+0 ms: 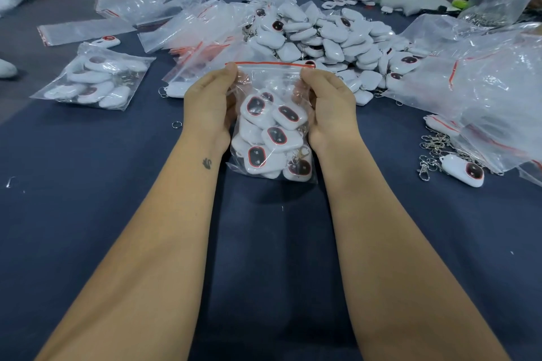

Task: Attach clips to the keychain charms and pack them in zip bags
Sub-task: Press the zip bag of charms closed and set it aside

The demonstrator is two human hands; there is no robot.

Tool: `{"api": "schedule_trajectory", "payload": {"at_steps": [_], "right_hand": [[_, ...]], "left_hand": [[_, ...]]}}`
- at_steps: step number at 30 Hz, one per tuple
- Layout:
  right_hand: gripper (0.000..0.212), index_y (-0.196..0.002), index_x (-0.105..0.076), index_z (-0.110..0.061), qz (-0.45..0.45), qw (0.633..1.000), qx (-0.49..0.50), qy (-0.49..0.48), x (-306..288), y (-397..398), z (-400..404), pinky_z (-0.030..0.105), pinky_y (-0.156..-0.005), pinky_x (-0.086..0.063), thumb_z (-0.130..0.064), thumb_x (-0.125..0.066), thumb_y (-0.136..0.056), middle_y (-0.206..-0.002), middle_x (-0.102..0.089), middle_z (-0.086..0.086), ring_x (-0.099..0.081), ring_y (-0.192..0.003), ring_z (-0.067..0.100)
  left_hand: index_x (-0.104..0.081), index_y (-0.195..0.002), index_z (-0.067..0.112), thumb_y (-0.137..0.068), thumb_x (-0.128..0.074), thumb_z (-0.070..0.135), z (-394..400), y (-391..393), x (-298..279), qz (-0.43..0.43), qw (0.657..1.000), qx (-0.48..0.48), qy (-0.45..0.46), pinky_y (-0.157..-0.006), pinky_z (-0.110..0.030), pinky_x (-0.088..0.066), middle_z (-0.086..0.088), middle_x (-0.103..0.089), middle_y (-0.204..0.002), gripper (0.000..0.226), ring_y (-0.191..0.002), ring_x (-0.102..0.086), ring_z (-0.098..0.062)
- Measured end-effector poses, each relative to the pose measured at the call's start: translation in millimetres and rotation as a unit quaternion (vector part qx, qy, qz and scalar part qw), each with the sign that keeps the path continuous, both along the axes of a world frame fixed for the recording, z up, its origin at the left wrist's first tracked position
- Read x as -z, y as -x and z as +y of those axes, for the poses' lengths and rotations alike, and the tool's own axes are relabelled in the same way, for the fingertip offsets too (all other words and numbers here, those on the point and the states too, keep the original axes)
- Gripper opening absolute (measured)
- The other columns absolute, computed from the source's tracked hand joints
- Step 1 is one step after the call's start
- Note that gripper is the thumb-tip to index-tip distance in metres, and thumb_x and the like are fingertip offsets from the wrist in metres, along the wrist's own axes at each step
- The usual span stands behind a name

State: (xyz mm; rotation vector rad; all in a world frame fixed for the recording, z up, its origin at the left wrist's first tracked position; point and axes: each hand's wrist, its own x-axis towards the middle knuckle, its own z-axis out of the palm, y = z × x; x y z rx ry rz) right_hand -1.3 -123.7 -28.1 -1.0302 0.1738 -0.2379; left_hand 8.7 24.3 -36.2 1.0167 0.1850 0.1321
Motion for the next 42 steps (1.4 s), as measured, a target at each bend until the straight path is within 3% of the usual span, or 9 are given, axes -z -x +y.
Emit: {"api": "schedule_trajectory", "payload": {"at_steps": [5, 11, 15, 21, 27, 32, 37, 42], "right_hand": [[0.027, -0.063, -0.065, -0.013, 0.014, 0.999, -0.015, 0.025, -0.2, -2.4, 0.4, 0.022, -0.060, -0.052, -0.001, -0.065, -0.088, -0.055, -0.062, -0.003, -0.057, -0.052, 0.008], [0.012, -0.076, -0.067, -0.009, 0.015, 0.998, -0.034, 0.051, 0.1, -1.1, 0.4, 0.021, -0.062, -0.053, -0.006, -0.067, -0.088, -0.063, -0.067, -0.002, -0.059, -0.057, 0.009], [0.012, -0.076, -0.068, -0.010, 0.007, 0.995, -0.038, 0.088, 1.8, -1.6, 1.6, 0.026, -0.069, -0.053, -0.006, -0.068, -0.087, -0.065, -0.066, -0.001, -0.060, -0.061, 0.011], [0.021, -0.069, -0.068, -0.013, -0.001, 0.990, -0.025, 0.139, 5.6, -3.7, 0.9, 0.022, -0.066, -0.052, -0.006, -0.066, -0.089, -0.058, -0.063, -0.005, -0.057, -0.058, 0.007], [0.016, -0.071, -0.068, -0.010, 0.009, 0.992, -0.039, 0.116, 2.6, -3.2, 3.3, 0.038, -0.080, -0.051, -0.005, -0.066, -0.087, -0.066, -0.064, 0.003, -0.058, -0.070, 0.021], [0.013, -0.072, -0.069, -0.013, 0.018, 0.990, -0.066, 0.122, 2.2, 0.8, 6.6, 0.033, -0.071, -0.054, -0.007, -0.073, -0.083, -0.067, -0.065, 0.004, -0.061, -0.067, 0.018], [0.017, -0.070, -0.065, -0.013, 0.012, 0.993, -0.052, 0.110, 2.0, 1.6, 7.9, 0.042, -0.083, -0.054, -0.004, -0.072, -0.083, -0.072, -0.064, 0.008, -0.060, -0.076, 0.024], [0.018, -0.069, -0.065, -0.012, 0.013, 0.994, -0.075, 0.082, 1.6, 2.2, 6.8, 0.032, -0.066, -0.057, -0.002, -0.070, -0.084, -0.067, -0.065, 0.007, -0.063, -0.063, 0.019]], "left_hand": [[-0.064, -0.073, 0.014, -0.092, -0.065, 0.010, -1.4, 2.2, -1.9, 0.004, 1.000, -0.014, 0.018, -0.059, -0.023, -0.053, 0.001, -0.067, -0.064, 0.020, -0.056, -0.061, -0.011], [-0.061, -0.070, 0.013, -0.095, -0.062, 0.008, -1.7, 1.6, -1.1, -0.007, 1.000, -0.025, 0.008, -0.060, -0.023, -0.053, 0.002, -0.065, -0.063, 0.025, -0.056, -0.060, -0.011], [-0.065, -0.065, 0.015, -0.093, -0.064, 0.008, -1.6, 2.0, -0.9, -0.010, 1.000, -0.021, 0.012, -0.060, -0.024, -0.054, 0.002, -0.068, -0.063, 0.029, -0.056, -0.062, -0.011], [-0.066, -0.068, 0.008, -0.088, -0.071, 0.011, -1.6, 3.7, -2.0, -0.006, 1.000, 0.006, -0.020, -0.058, -0.024, -0.054, -0.002, -0.068, -0.061, 0.020, -0.054, -0.063, -0.014], [-0.064, -0.070, 0.006, -0.091, -0.066, 0.007, -1.0, 3.2, 0.2, -0.024, 0.998, 0.008, -0.057, -0.058, -0.023, -0.053, 0.000, -0.066, -0.058, 0.021, -0.053, -0.059, -0.012], [-0.064, -0.070, 0.007, -0.092, -0.064, 0.006, -2.6, 4.0, -1.0, -0.028, 0.998, 0.014, -0.059, -0.059, -0.025, -0.054, -0.002, -0.065, -0.057, 0.022, -0.053, -0.059, -0.014], [-0.066, -0.066, 0.007, -0.088, -0.069, 0.006, -3.8, 5.0, -3.9, -0.013, 0.999, 0.025, -0.025, -0.059, -0.025, -0.054, -0.005, -0.067, -0.061, 0.022, -0.054, -0.062, -0.017], [-0.069, -0.070, 0.006, -0.088, -0.070, 0.010, -4.0, 6.5, -2.4, -0.022, 0.996, 0.056, -0.061, -0.062, -0.029, -0.056, -0.008, -0.069, -0.064, 0.019, -0.058, -0.064, -0.020]]}}
